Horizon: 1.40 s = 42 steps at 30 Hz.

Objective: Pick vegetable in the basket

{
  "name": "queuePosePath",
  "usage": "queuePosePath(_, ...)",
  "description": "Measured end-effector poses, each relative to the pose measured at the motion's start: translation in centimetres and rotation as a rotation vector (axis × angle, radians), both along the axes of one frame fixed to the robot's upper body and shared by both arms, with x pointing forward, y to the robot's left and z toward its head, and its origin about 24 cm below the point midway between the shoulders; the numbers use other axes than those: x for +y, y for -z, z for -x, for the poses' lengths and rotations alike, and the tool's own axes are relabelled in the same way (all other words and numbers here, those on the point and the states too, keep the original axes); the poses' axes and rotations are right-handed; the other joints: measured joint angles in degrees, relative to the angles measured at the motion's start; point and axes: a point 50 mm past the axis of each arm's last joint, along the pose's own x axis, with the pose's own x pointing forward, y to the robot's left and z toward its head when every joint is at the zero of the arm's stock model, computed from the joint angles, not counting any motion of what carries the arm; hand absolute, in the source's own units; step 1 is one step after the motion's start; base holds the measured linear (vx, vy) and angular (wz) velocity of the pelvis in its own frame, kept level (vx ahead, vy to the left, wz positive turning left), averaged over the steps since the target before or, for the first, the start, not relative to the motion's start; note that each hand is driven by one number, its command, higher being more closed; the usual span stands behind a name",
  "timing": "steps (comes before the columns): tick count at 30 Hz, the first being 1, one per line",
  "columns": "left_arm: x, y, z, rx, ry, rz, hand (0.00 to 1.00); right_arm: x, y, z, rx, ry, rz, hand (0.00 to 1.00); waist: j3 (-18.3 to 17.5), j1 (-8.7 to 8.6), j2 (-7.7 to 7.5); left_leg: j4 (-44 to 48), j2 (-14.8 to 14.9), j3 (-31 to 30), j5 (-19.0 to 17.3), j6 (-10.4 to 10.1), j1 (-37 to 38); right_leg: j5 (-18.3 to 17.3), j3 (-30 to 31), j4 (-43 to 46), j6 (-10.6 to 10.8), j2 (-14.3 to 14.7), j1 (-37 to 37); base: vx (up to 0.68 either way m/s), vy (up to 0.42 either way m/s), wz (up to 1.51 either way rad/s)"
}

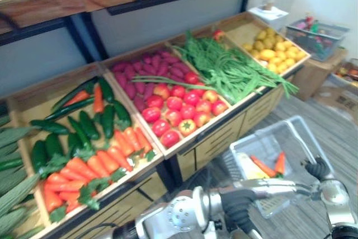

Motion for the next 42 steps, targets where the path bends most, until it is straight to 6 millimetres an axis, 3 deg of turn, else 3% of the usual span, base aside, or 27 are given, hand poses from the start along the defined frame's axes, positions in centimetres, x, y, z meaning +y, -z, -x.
queuePosePath(3,2.4,-0.5,-0.5,0.042,-0.152,0.065,0.0,-1.3,2.6,4.4,0.084,0.207,-0.06,1.0,-0.9,1.28,-0.26,-1.8,-2.0,-6.8,2.1,1.2,-3.3,-0.7,-6.0,-0.8,-0.2,-2.3,1.5,-0.04,-0.012,1.04)
queuePosePath(6,4.9,-0.3,-0.9,0.077,-0.331,0.11,0.0,-0.5,5.3,8.0,0.168,0.326,-0.131,1.0,-2.2,1.39,-1.36,-4.8,-4.1,-12.1,4.7,1.8,-5.3,-1.5,-11.0,-1.7,-0.8,-3.6,2.9,0.01,-0.033,0.95)
queuePosePath(10,9.3,0.2,-2.4,0.131,-0.731,0.239,0.0,2.0,8.6,12.2,0.26,0.482,-0.266,1.0,-2.9,2.05,-2.12,-10.3,-7.0,-17.7,8.9,2.2,-6.7,-2.4,-16.1,-2.5,-1.2,-5.0,4.0,0.02,-0.021,0.73)
queuePosePath(12,12.1,1.8,-3.4,0.163,-1.025,0.258,0.0,2.1,9.3,14.2,0.273,0.598,-0.309,1.0,-3.2,2.95,-2.13,-14.1,-8.4,-20.0,11.7,2.3,-6.9,-2.6,-18.5,-2.8,-1.1,-5.5,3.9,0.01,-0.02,0.59)
queuePosePath(16,16.4,5.1,-3.1,0.266,-1.383,0.221,0.0,3.7,10.5,15.8,0.312,0.662,-0.36,1.0,-4.3,3.07,-2.33,-19.6,-8.8,-22.2,15.8,2.7,-5.8,-2.5,-21.1,-2.6,-0.9,-4.9,4.0,0.03,-0.042,0.31)
queuePosePath(21,19.8,8.1,-1.9,0.319,-1.696,0.128,0.0,6.9,11.7,15.5,0.325,0.646,-0.433,1.0,-5.5,3.31,-4.3,-21.1,-8.4,-22.9,16.7,2.5,-4.1,-2.8,-22.3,-2.6,-1.3,-4.5,5.8,0.0,-0.017,0.1)
queuePosePath(24,21.7,9.3,-1.2,0.329,-1.838,0.081,0.0,7.9,11.9,15.1,0.323,0.613,-0.442,1.0,-5.9,3.48,-4.55,-21.4,-8.4,-22.9,16.3,2.5,-4.1,-3.3,-22.9,-2.6,-1.3,-4.6,6.5,-0.06,0.0,0.08)
queuePosePath(27,23.7,12.1,0.2,0.408,-2.016,-0.01,0.0,8.2,11.8,15.0,0.311,0.589,-0.433,1.0,-6.3,4.36,-4.35,-22.2,-8.5,-23.1,16.6,2.4,-3.9,-3.8,-23.8,-2.6,-1.4,-4.8,6.5,-0.03,0.003,0.09)
queuePosePath(29,24.7,16.0,2.7,0.57,-2.132,-0.155,0.0,8.5,11.7,14.4,0.285,0.586,-0.431,1.0,-6.8,4.45,-3.66,-23.4,-8.9,-23.1,16.7,2.4,-2.7,-3.9,-24.0,-3.1,-1.5,-4.9,6.9,0.01,0.0,0.02)
queuePosePath(31,24.9,18.4,4.8,0.707,-2.179,-0.238,0.0,9.0,11.8,14.3,0.282,0.578,-0.439,1.0,-7.2,4.44,-3.54,-24.3,-9.1,-23.0,16.7,2.4,-2.0,-3.9,-24.1,-3.7,-1.4,-5.0,7.6,0.02,0.001,0.01)
queuePosePath(32,24.6,21.1,7.5,0.886,-2.207,-0.342,0.0,9.6,12.0,14.3,0.285,0.579,-0.453,1.0,-8.0,4.39,-3.43,-25.3,-9.4,-23.1,16.7,2.4,-1.9,-3.9,-24.2,-4.6,-1.4,-5.0,7.5,0.07,0.001,0.02)
queuePosePath(33,24.5,21.5,7.9,0.915,-2.205,-0.358,0.0,9.6,12.0,14.3,0.286,0.58,-0.455,1.0,-8.2,4.4,-3.18,-25.5,-9.5,-23.1,16.7,2.4,-1.9,-3.9,-24.2,-4.7,-1.4,-5.0,7.5,0.08,0.003,-0.01)
queuePosePath(35,23.6,23.7,10.8,1.099,-2.206,-0.472,0.0,9.9,12.3,14.1,0.3,0.585,-0.464,1.0,-8.4,4.39,-3.26,-26.1,-10.0,-23.5,16.7,2.4,-1.5,-3.8,-23.9,-5.3,-1.5,-4.9,7.5,0.09,0.003,-0.07)
queuePosePath(37,23.0,24.6,12.2,1.185,-2.189,-0.537,0.0,9.9,12.4,13.9,0.302,0.588,-0.464,1.0,-8.3,4.24,-3.17,-26.2,-10.3,-24.4,16.8,2.4,-1.3,-3.7,-23.5,-5.5,-1.6,-5.0,7.6,0.12,0.004,-0.1)
queuePosePath(42,22.9,25.5,12.9,1.273,-2.109,-0.621,0.0,9.9,12.5,12.9,0.313,0.577,-0.473,1.0,-8.3,3.51,-3.21,-26.1,-10.7,-24.4,16.6,2.5,-1.1,-3.6,-22.9,-5.6,-1.1,-5.1,7.7,0.12,0.002,-0.05)
